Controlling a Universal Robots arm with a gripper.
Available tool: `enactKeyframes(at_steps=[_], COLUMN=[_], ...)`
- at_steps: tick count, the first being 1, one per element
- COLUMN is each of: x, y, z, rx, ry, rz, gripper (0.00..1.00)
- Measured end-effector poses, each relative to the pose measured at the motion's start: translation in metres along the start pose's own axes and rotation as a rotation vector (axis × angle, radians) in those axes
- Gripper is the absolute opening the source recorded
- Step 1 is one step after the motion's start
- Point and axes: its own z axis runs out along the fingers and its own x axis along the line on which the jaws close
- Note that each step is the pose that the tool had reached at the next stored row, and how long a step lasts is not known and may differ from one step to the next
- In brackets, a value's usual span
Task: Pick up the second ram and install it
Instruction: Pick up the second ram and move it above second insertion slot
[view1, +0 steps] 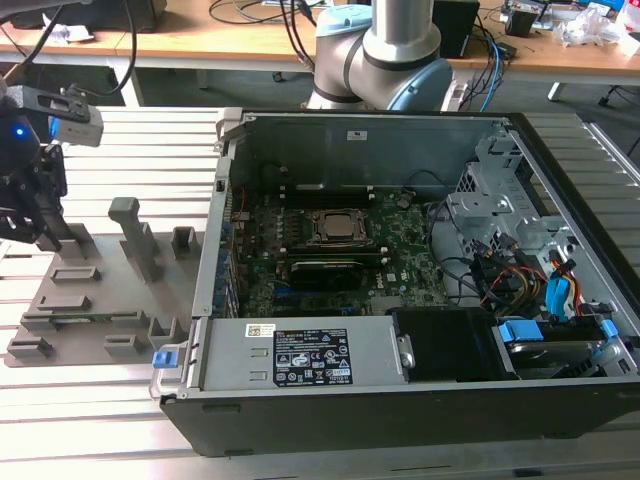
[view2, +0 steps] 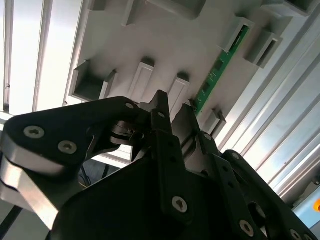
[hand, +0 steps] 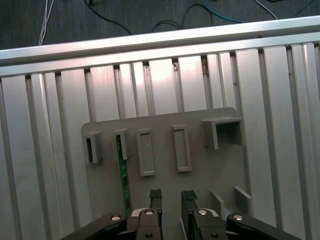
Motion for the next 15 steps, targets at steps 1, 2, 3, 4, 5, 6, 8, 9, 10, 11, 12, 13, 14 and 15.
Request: enactKeyframes(at_steps=[1,2,3,4,5,6,8,9,10,11,12,13,14,15], x=[0.0000,0.0000,0.0003,0.0014,0.0028,0.0057,0.0141,0.0186,0.0216,0.0282,0.0335,0.0350,0.0358,0.0365], y=[0.0000,0.0000,0.0001,-0.0001,-0.0003,-0.0006,-0.0016,-0.0021,-0.0025,-0.0032,-0.0038,-0.0041,-0.0045,-0.0062], z=[0.0017,0.0031,0.0046,0.0054,0.0061,0.0067,0.0077,0.0083,0.0086,0.0097,0.0106,0.0113,0.0121,0.0140], rx=[0.0000,0.0000,0.0000,-0.0001,0.0001,0.0000,0.0000,0.0000,0.0000,0.0001,0.0001,0.0002,0.0002,-0.0001], ry=[0.0000,0.0000,0.0000,0.0001,-0.0001,-0.0001,0.0000,0.0000,0.0000,0.0000,0.0004,0.0004,0.0006,0.0010], rz=[0.000,0.000,0.000,0.000,0.000,0.000,0.000,0.000,-0.001,-0.001,-0.003,-0.005,-0.009,-0.021], gripper=[0.30,0.30,0.30,0.30,0.30,0.30,0.30,0.30,0.30,0.30,0.30,0.30,0.30,0.30])
